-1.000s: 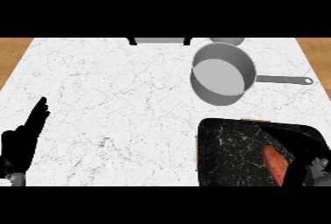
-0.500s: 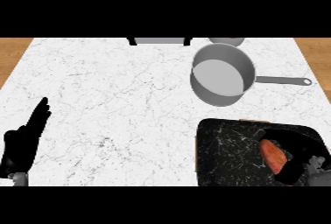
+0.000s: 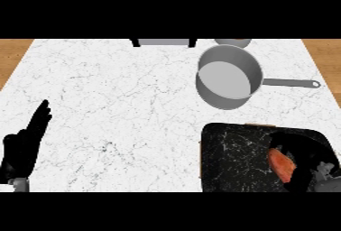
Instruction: Pick the sweet potato from the tray and place it in the pot
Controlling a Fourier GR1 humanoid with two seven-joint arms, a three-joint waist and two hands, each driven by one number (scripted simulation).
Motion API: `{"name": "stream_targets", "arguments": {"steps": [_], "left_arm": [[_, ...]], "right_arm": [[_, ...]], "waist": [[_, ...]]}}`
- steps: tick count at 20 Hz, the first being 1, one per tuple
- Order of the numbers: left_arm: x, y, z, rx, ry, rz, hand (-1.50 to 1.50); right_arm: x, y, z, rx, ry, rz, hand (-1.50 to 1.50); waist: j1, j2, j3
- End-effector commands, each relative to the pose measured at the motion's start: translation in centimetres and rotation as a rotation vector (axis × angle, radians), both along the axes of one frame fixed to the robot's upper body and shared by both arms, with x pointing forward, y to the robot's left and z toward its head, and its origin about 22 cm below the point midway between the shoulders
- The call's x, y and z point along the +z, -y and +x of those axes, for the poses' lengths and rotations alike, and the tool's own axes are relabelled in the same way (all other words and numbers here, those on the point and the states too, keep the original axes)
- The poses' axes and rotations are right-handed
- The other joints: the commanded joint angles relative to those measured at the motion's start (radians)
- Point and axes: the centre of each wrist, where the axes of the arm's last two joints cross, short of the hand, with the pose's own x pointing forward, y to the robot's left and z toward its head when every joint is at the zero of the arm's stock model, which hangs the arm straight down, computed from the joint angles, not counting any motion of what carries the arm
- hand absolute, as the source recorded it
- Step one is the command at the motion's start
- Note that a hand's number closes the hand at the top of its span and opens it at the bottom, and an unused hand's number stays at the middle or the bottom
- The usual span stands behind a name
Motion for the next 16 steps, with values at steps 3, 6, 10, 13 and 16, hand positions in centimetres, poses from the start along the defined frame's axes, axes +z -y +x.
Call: {"name": "stream_targets", "arguments": {"steps": [3,6,10,13,16], "left_arm": [[0.3,-0.8,-0.5,-0.017,-0.016,0.002,0.0],[0.1,-0.9,-0.1,-0.025,0.002,0.0,0.0],[0.4,0.7,1.3,-0.003,-0.019,-0.003,0.0],[1.0,-0.8,0.2,-0.01,-0.003,-0.01,0.0],[-0.4,0.2,-0.6,-0.002,-0.017,-0.009,0.0]], "right_arm": [[0.6,-5.4,-0.1,0.168,0.084,0.082,1.5],[1.3,-12.6,-0.5,0.354,0.232,0.148,1.5],[1.6,-18.2,-0.2,0.45,0.378,0.113,1.5],[2.5,-19.2,-1.0,0.433,0.531,0.094,1.5],[6.1,-19.4,-2.4,0.413,0.745,0.091,1.5]], "waist": [[0.01,0.005,0.009],[0.033,0.007,0.009],[0.017,0.008,0.009],[0.012,0.004,0.009],[0.001,-0.001,0.009]]}}
